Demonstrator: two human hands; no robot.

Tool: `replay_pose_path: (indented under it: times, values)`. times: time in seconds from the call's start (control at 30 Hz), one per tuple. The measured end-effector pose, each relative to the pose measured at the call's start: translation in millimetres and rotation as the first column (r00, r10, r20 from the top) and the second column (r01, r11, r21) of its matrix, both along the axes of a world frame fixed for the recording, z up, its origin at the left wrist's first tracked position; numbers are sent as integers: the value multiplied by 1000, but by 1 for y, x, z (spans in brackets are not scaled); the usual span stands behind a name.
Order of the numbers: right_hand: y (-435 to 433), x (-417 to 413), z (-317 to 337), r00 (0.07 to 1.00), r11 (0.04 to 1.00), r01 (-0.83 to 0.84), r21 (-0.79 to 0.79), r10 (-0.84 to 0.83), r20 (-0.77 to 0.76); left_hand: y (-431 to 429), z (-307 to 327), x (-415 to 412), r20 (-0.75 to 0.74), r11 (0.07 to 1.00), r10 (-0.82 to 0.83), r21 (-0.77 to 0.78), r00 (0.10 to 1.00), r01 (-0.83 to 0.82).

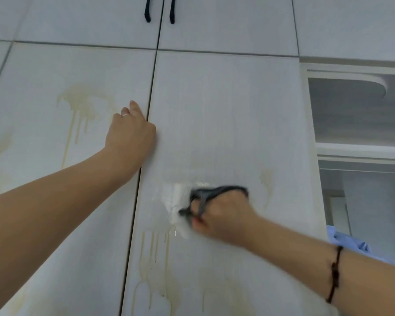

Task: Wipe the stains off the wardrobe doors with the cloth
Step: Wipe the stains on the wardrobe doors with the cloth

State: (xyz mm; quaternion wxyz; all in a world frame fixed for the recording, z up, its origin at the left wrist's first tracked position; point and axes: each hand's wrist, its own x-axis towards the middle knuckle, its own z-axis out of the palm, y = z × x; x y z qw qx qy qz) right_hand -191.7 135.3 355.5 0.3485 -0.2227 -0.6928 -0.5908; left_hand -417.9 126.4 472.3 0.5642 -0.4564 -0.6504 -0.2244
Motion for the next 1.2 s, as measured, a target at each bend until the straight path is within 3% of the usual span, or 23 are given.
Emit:
replay_pose_path:
  times: [0.07, 0.17, 0.27, 0.3, 0.33, 0.4, 0.47, 0.5, 0.53, 0.6, 0.67, 0.73, 0.77, 0.83, 0.87, 0.93, 1.0, 1.07, 1.13, 1.2]
  values:
    - [-5, 28, 60, 972, 994, 54, 97, -30, -231, -1, 0, 1, -1, 1000, 5, -18, 1000, -5]
    - [-26, 82, 148, 741, 991, 91, 94, -4, -672, -2, 1, 2, 25, 1000, -11, -29, 1000, 12]
    - [-21, 79, 145, 603, 992, 91, 89, 16, -798, -2, 0, 3, 43, 1000, -4, -24, 999, 5]
    - [-17, 64, 121, 627, 992, 98, 73, -4, -779, -2, -1, 4, 51, 1000, -7, -24, 999, 8]
    - [-14, 48, 88, 720, 995, 61, 82, 13, -694, -2, -2, 6, 66, 1000, -17, -21, 998, 18]
    - [-6, 25, 11, 932, 998, -39, 56, 56, -359, -4, -3, 7, 101, 999, -12, -36, 995, 15]
    - [-3, 37, -19, 998, 999, 7, 47, -4, -57, -4, -5, 8, 121, 999, 15, -54, 993, -9]
    - [-4, 48, -8, 999, 998, 47, 48, -47, -15, -4, -5, 9, 109, 999, 24, -49, 994, -19]
    - [-8, 60, 16, 994, 994, 90, 60, -86, -70, -3, -4, 9, 94, 999, 34, -41, 995, -30]
    - [-14, 89, 76, 917, 986, 131, 102, -81, -390, -3, -3, 10, 93, 998, 43, -42, 995, -40]
    - [-27, 120, 128, 707, 994, 86, 66, -14, -707, -2, -3, 10, 110, 998, 41, -45, 993, -37]
    - [-30, 133, 145, 549, 997, -26, 77, 78, -832, -2, -4, 11, 103, 999, 40, -25, 994, -37]
    - [-29, 128, 142, 515, 998, -10, 64, 60, -855, -3, -4, 11, 113, 999, 34, -24, 993, -31]
    - [-22, 106, 111, 566, 990, 138, 32, -52, -823, -5, -4, 14, 143, 999, 26, -46, 989, -20]
    - [-19, 91, 85, 656, 987, 155, 34, -77, -751, -5, -4, 14, 139, 998, 37, -54, 990, -29]
    - [-14, 69, 24, 870, 994, 107, 25, -81, -486, -6, -1, 17, 117, 997, 56, -62, 992, -49]
    - [-14, 71, 8, 966, 994, 69, 88, -44, -256, -8, 2, 21, 124, 996, 62, -78, 990, -52]
    - [-13, 85, 49, 951, 987, 119, 106, -82, -298, -11, 5, 24, 116, 995, 65, -89, 991, -55]
    - [-19, 101, 119, 817, 981, 174, 84, -96, -569, -14, 7, 25, 119, 994, 55, -104, 991, -43]
    - [-24, 123, 177, 684, 992, 114, 49, -43, -728, -14, 6, 25, 106, 994, 50, -101, 993, -39]
